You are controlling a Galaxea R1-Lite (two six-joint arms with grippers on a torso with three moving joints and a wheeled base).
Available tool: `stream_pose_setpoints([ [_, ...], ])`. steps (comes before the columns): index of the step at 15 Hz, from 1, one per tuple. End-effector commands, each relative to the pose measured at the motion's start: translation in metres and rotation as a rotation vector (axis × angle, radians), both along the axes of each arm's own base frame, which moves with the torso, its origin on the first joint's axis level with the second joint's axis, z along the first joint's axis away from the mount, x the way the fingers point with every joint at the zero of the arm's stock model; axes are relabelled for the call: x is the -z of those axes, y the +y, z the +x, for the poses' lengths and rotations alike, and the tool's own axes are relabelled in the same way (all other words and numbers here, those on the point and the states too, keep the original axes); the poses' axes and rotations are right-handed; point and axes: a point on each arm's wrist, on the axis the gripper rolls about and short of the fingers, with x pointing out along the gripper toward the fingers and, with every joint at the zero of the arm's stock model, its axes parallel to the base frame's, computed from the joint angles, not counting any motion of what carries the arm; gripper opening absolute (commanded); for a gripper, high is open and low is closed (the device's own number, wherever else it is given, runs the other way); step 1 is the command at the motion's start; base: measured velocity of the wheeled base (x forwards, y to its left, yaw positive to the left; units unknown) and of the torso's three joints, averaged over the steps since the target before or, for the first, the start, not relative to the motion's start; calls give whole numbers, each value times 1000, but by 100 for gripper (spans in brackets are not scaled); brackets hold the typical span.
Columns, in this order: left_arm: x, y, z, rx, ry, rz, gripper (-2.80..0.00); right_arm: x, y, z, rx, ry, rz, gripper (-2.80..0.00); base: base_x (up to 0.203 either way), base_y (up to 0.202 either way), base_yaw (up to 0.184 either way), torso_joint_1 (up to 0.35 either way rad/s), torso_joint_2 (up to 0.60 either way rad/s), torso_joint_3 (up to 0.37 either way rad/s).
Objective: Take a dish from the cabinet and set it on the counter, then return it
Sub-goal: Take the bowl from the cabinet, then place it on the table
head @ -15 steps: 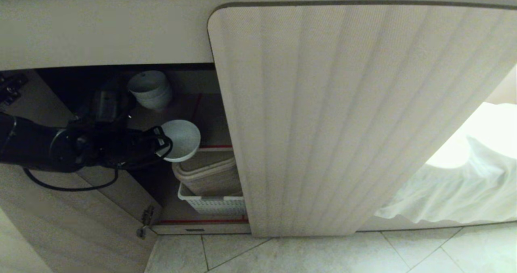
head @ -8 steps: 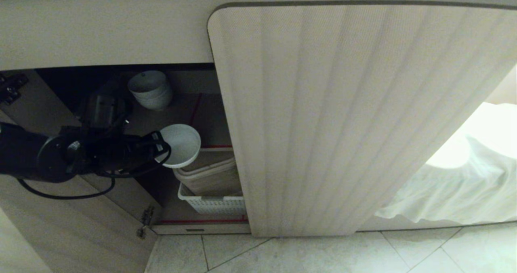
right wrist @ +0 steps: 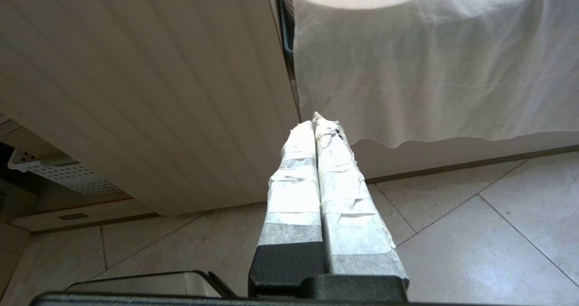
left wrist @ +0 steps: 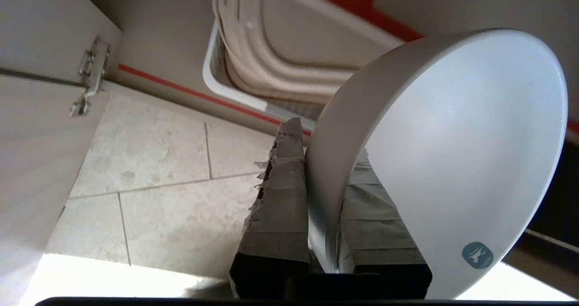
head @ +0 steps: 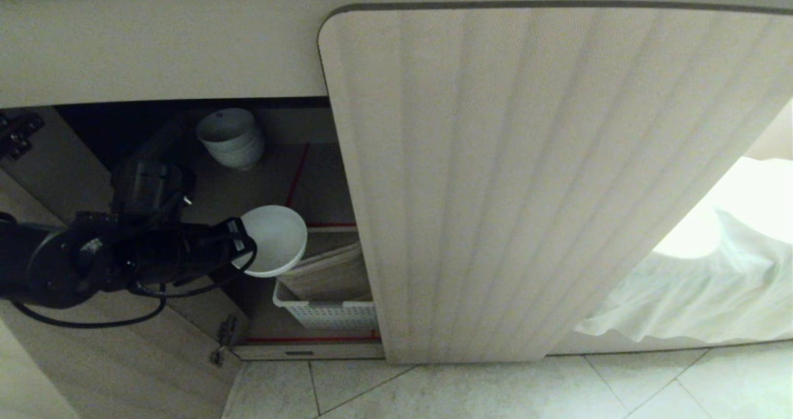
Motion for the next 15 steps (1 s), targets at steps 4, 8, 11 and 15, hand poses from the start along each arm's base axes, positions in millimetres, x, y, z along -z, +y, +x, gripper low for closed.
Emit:
stream_pose_setpoints([
  [4, -5, -4, -14, -13, -7, -45, -280, 0, 0, 0, 0, 1, 1, -280, 0, 0, 0, 0, 0, 0],
  [8, 0, -6, -31, 0, 12, -44, -280, 0, 0, 0, 0, 1, 1, -280, 0, 0, 0, 0, 0, 0],
  [11, 1, -5, -44, 7, 18, -42, -280, 0, 0, 0, 0, 1, 1, -280, 0, 0, 0, 0, 0, 0],
  [15, 7, -2, -66, 13, 37, -35, -280, 0, 0, 0, 0, 1, 1, -280, 0, 0, 0, 0, 0, 0],
])
